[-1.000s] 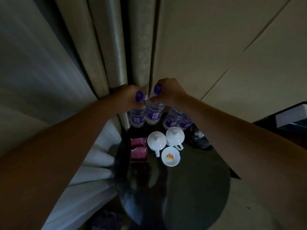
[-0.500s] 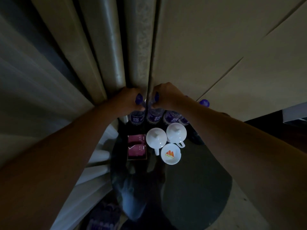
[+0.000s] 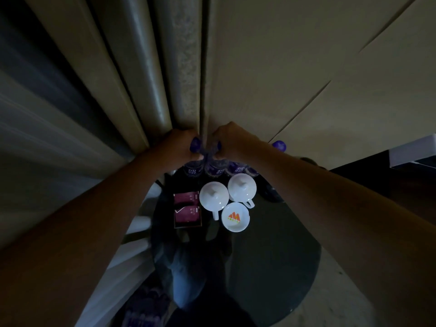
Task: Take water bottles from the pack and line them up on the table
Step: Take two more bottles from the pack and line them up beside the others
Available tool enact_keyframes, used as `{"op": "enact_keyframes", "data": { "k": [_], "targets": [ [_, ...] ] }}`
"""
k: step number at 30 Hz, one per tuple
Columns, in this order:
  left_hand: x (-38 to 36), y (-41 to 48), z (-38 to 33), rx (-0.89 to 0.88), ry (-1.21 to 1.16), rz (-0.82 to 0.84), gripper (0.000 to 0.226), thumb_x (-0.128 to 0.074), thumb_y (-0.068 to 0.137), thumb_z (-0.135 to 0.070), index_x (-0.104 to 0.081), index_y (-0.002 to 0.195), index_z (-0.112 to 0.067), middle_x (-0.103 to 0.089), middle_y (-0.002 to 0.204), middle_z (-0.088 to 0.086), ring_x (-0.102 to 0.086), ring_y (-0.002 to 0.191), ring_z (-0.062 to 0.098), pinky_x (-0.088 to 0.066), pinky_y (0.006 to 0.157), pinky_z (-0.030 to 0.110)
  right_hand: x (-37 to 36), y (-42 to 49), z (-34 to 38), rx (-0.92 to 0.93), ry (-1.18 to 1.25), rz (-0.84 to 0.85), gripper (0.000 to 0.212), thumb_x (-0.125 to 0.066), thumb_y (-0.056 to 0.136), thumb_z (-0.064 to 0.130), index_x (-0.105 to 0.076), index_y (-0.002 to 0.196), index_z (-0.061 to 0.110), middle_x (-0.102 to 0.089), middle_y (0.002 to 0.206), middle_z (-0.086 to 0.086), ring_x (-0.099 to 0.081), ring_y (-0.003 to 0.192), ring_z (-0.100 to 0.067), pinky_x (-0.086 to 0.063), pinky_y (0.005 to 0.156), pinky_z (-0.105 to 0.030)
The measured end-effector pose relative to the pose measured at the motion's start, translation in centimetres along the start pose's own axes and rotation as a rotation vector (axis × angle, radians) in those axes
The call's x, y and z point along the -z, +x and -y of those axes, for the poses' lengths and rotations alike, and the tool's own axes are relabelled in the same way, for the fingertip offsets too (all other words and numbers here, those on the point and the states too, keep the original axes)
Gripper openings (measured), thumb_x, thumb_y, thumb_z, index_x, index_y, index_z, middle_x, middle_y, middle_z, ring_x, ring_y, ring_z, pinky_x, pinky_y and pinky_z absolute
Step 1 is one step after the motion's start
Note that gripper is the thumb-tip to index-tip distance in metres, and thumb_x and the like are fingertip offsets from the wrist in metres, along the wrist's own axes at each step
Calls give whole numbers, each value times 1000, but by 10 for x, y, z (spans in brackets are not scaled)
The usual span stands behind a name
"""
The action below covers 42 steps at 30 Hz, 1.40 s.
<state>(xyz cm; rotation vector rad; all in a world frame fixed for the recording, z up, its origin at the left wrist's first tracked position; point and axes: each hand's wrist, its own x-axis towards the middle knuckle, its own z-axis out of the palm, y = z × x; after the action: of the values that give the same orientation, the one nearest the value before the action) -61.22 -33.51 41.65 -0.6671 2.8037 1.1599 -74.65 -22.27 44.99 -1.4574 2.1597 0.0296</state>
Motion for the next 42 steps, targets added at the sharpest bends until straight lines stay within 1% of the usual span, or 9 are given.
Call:
{"op": "enact_keyframes", "data": {
  "k": [8, 13, 15, 20, 23, 28, 32, 35, 42],
  "targets": [
    [3, -4, -6, 72, -14, 50, 39, -81, 65, -23, -45, 64, -36, -48, 63, -19, -52, 70, 12, -34, 58, 22, -1, 0, 5, -32, -13, -10, 47, -71, 80, 32, -59, 117, 7, -58, 121, -16, -56, 111, -32, -48, 89, -37],
    [7, -2, -6, 100, -26, 124, 37, -81, 65, -10, -61, 96, -9, -68, 94, 9, -64, 94, 28, -52, 81, 39, 4, -2, 6, -33, -12, 51, 54, -77, 74, 29, -57, 117, 5, -58, 121, -17, -56, 110, -32, -47, 84, -36],
    [5, -4, -7, 105, -18, 109, 37, -81, 65, -11, -60, 96, -9, -68, 97, 14, -64, 95, 32, -52, 85, 45, 4, -4, 5, -17, -34, 49, 50, -75, 76, 24, -57, 118, 5, -58, 122, -16, -55, 111, -32, -46, 82, -34],
    [1, -8, -7, 118, -11, 63, 34, -80, 66, -15, -59, 94, -11, -67, 94, 14, -64, 92, 33, -52, 84, 46, 3, -5, 2, 0, -17, 46, 46, -73, 77, 28, -59, 117, 7, -61, 118, -15, -57, 105, -30, -45, 78, -32],
    [-4, -9, -4, 118, -13, 30, 31, -78, 68, -16, -58, 92, -16, -65, 89, 8, -63, 90, 30, -50, 77, 39, 11, -9, -3, 25, 33, 48, 51, -73, 77, 36, -58, 119, 13, -59, 122, -12, -55, 110, -29, -45, 86, -32],
    [-12, 0, -6, 81, -9, 21, 65, -76, 70, -12, -48, 128, -16, -59, 121, 15, -57, 107, 30, -45, 86, 36, 26, -22, -29, -17, 101, 33, 56, -72, 72, 55, -62, 113, 18, -64, 115, -8, -58, 99, -23, -41, 80, -28],
    [-15, 2, -6, 65, 15, 45, 48, -74, 71, -4, -56, 115, -8, -62, 110, 17, -59, 102, 32, -44, 82, 33, 11, -32, -53, -58, -70, 78, 58, -71, 80, 36, -48, 130, 17, -53, 132, -13, -49, 119, -31, -40, 91, -35],
    [-14, -1, -7, 78, -4, 50, 44, -74, 72, -2, -56, 111, -5, -62, 109, 20, -59, 102, 33, -47, 87, 39, 3, -33, -62, -25, -112, -5, 43, -67, 84, 20, -54, 124, 9, -54, 130, -17, -50, 116, -34, -41, 89, -36],
    [-10, 0, -13, 89, 40, 71, 38, -76, 71, -5, -57, 103, -2, -59, 94, 13, -55, 88, 24, -41, 74, 29, 3, -25, -67, 0, -116, 13, 41, -70, 83, 24, -57, 118, 8, -55, 125, -19, -53, 111, -36, -45, 90, -40]
  ]
}}
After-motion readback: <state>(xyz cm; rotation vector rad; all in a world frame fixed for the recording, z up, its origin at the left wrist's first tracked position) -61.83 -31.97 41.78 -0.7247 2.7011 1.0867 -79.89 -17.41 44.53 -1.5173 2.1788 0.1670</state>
